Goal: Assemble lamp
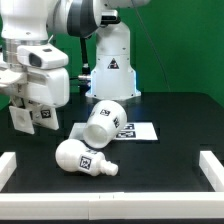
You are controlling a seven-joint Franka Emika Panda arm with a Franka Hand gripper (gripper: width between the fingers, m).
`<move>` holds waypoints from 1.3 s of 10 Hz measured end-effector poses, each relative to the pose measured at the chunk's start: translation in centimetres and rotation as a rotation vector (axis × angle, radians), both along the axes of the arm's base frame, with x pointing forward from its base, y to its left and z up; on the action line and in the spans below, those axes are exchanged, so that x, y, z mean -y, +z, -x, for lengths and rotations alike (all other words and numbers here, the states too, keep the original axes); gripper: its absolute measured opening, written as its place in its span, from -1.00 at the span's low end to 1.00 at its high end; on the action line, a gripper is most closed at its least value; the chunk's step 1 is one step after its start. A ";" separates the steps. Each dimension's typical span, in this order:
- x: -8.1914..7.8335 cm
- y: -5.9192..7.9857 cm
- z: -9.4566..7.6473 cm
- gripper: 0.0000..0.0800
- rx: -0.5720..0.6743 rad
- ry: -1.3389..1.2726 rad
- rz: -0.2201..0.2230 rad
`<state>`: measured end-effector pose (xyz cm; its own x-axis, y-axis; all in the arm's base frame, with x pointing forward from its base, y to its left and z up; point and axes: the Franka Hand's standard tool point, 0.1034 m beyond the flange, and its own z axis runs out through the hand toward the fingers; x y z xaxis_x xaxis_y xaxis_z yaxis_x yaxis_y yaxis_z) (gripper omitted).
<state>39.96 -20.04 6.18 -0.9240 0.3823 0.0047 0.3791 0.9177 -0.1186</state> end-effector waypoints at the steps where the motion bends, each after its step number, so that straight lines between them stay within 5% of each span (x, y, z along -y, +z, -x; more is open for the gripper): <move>1: -0.4 -0.3 0.0 -0.24 -0.026 0.168 0.005; 6: 0.5 -0.4 0.9 -0.24 -0.100 0.460 0.011; 10: -1.9 -2.0 0.1 -0.24 -0.162 0.493 -0.013; 13: -2.0 -3.0 0.1 -0.24 -0.172 0.465 -0.017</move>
Offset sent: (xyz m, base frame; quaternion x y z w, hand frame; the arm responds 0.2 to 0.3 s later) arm 0.0000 0.0000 0.0000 0.0000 0.0000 -0.1938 0.9810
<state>39.87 -18.04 3.17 -0.9820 -0.0718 0.1746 -0.0949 0.9873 -0.1274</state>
